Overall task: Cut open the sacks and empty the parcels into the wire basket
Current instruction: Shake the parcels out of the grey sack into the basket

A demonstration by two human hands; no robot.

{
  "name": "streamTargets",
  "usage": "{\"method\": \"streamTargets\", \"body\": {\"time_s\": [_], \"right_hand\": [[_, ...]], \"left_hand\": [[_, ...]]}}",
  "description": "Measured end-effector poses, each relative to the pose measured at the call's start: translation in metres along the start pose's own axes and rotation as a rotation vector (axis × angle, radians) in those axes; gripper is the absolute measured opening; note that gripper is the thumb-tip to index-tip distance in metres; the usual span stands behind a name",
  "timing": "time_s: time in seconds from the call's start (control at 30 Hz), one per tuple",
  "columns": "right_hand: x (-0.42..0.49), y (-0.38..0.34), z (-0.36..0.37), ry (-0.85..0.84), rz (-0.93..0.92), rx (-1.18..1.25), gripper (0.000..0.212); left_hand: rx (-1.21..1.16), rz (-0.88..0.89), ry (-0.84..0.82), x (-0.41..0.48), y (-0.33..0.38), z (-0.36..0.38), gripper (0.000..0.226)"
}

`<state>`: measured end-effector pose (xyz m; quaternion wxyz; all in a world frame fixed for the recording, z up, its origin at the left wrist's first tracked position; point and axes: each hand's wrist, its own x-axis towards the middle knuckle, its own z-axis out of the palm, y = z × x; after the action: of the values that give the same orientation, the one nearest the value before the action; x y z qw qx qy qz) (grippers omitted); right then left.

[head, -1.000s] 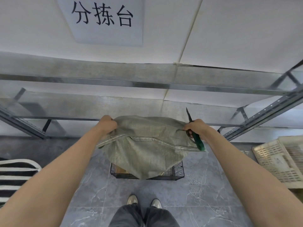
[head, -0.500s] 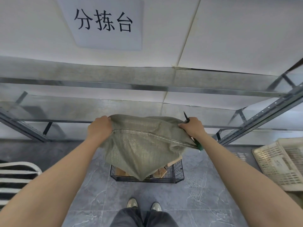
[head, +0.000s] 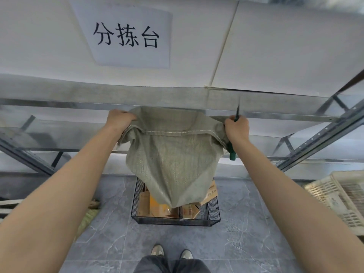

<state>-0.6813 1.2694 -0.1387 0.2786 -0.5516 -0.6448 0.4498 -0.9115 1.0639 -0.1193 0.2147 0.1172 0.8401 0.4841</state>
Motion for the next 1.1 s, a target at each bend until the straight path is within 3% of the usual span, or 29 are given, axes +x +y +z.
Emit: {"method": "streamTargets", "body": {"time_s": [0.1,0.2,0.3,0.47,0.67,0.83,1.1], "right_hand": [[0.001,0.006,0.005,-0.122,0.065,-0.118,0.019],[0.0,0.009,0.004,-0.129,0.112,-0.109,0.022],[-0.001,0.012,0.003,-0.145,0.129,-0.093,0.029],[0.0,0.01,0.0,-0.094,0.091,-0.016,0.028],[0.01,-0.015,-0.013,0.062,-0.097,0.067,0.012],[0.013,-0.016,-0.011,-0.121,-0.093,-0.183,0.018],[0.009,-0.026,-0.009,-0.069,-0.139,-0.146,0.024]], "left_hand": [[0.091,-0.071,-0.054,-0.002,-0.007,0.007,0.027],[0.066,-0.085,-0.043,-0.007,-0.012,0.012,0.014],[0.032,-0.093,-0.041,-0.008,-0.013,0.01,0.015],[-0.046,-0.07,-0.097,-0.013,-0.001,0.005,0.015],[-0.382,-0.012,-0.043,-0.013,0.026,-0.009,0.01],[-0.104,0.083,-0.075,-0.025,0.028,0.012,0.017],[-0.173,0.106,-0.053,-0.021,0.039,0.02,0.016]]}}
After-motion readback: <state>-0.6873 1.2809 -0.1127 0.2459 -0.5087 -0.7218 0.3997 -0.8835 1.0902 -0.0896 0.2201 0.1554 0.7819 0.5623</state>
